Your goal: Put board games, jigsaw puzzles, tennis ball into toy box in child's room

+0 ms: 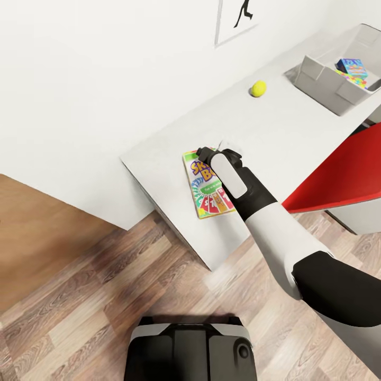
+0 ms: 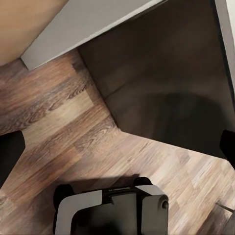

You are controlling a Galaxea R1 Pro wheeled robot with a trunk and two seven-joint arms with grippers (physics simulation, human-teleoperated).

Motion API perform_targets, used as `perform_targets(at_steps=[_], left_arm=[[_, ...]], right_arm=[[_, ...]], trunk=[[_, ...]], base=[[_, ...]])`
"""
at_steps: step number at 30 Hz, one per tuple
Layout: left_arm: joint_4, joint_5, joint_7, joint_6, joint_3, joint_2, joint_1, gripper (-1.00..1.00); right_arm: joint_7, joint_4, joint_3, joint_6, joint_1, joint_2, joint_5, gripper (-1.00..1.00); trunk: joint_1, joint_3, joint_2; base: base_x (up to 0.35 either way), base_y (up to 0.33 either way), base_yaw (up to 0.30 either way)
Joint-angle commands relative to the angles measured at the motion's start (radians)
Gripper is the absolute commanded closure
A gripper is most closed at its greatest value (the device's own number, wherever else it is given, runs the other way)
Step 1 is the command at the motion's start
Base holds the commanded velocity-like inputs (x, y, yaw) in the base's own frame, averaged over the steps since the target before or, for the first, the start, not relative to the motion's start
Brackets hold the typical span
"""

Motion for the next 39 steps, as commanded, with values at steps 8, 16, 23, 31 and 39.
perform_targets(at_steps=[8,16,23,31,39], left_arm=[[0.001,-0.002,-0.005,0.011,-0.001,0.0,-0.001,-1.0],[0.001,-0.002,-0.005,0.012,-0.001,0.0,-0.001,-1.0],[0.001,-0.002,-0.005,0.012,0.0,0.0,-0.001,-1.0],[0.001,-0.002,-0.005,0.012,-0.001,0.0,-0.001,-1.0],[0.001,-0.002,-0.005,0.012,0.0,0.001,-0.001,-1.0]], right_arm=[[-0.006,0.016,0.002,0.004,0.0,0.0,-0.019,-1.0],[-0.005,0.016,0.002,0.004,0.0,0.0,-0.019,-1.0],[-0.003,0.016,0.002,0.004,0.0,0.0,-0.019,-1.0],[-0.002,0.016,0.002,0.004,0.0,0.0,-0.019,-1.0],[-0.001,0.016,0.002,0.005,0.0,0.0,-0.019,-1.0]], trunk=[[0.001,-0.001,-0.001],[0.001,-0.001,-0.001],[0.001,-0.001,-0.001],[0.001,-0.001,-0.001],[0.001,-0.001,-0.001]], base=[[-0.086,0.053,0.0],[-0.084,0.064,0.0],[-0.081,0.063,0.0],[-0.078,0.095,0.0],[-0.072,0.092,0.0]])
